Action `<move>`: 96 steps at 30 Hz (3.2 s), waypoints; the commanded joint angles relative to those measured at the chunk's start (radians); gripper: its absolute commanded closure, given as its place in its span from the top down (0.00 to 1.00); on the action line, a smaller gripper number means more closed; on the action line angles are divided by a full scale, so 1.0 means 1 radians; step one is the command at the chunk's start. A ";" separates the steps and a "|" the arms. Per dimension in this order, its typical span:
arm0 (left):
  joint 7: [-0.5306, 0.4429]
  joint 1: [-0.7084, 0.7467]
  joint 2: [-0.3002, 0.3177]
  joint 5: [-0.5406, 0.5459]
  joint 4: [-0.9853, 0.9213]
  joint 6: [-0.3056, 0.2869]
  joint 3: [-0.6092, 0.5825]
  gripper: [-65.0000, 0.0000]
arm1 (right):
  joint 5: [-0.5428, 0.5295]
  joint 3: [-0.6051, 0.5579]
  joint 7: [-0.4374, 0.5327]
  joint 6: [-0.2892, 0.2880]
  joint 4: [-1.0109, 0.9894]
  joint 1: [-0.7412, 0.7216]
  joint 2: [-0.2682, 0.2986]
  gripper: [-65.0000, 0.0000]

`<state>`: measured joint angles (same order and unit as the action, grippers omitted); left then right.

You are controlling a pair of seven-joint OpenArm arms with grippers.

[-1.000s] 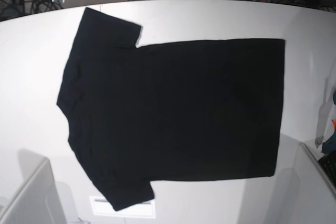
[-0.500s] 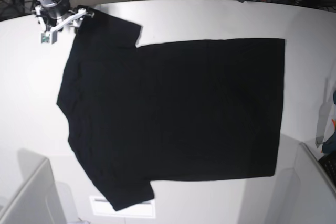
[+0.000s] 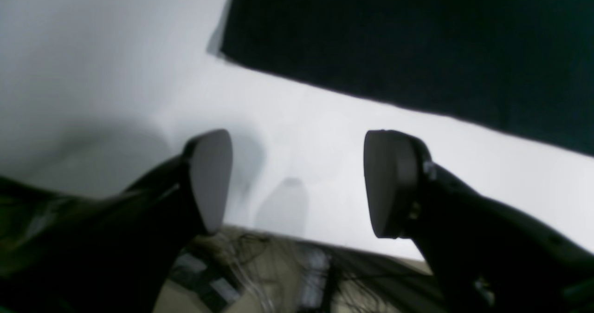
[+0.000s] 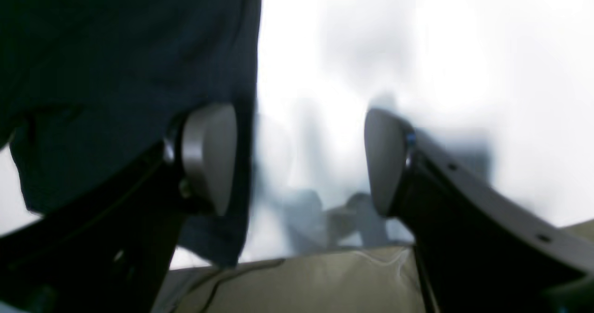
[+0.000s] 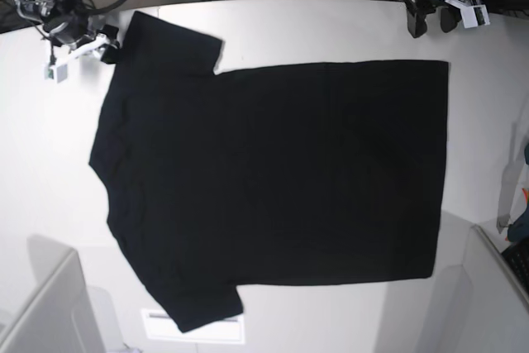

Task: Fold the T-shirt properly
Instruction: 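Grasp the black shirt's shoulder corners with left and right grippers, then lift the shoulders and drag the shirt toward the robot, flattening it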

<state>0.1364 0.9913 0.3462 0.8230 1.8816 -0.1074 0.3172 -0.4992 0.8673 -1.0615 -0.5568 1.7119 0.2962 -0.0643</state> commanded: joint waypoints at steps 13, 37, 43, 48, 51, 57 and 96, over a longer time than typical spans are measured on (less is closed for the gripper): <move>-0.022 -0.090 0.003 0.029 -0.164 -0.019 0.075 0.61 | -0.003 -0.148 0.004 -0.067 -0.072 0.030 -0.016 0.63; 0.291 -0.377 -0.011 0.244 -0.328 -0.018 0.075 0.61 | 0.000 -0.148 0.004 -0.065 -0.085 0.027 -0.018 0.00; 0.302 -0.384 -0.023 0.244 -0.328 -0.018 0.075 0.52 | 0.000 -0.148 0.004 -0.065 -0.080 0.028 -0.016 0.00; 0.302 -0.394 -0.023 0.244 -0.337 -0.018 0.075 0.00 | 0.000 -0.152 0.004 -0.065 -0.077 0.028 -0.016 0.00; 0.302 -0.417 -0.022 0.243 -0.356 -0.018 0.075 0.00 | 0.000 -0.148 0.004 -0.065 -0.057 0.030 -0.016 0.00; 0.303 -0.329 -0.020 0.157 -0.213 -0.018 0.075 0.00 | 0.000 -0.147 0.005 -0.065 0.086 0.080 -0.016 0.00; 0.958 -0.774 -0.192 0.037 0.009 -0.016 0.394 0.00 | 0.001 -0.158 -0.181 0.093 -0.089 -0.437 0.106 0.00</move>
<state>1.1145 0.2222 0.1394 0.8452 1.8771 -0.1204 0.7067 -0.4870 0.7090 -1.2587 -0.4637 1.6077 -0.1234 0.0311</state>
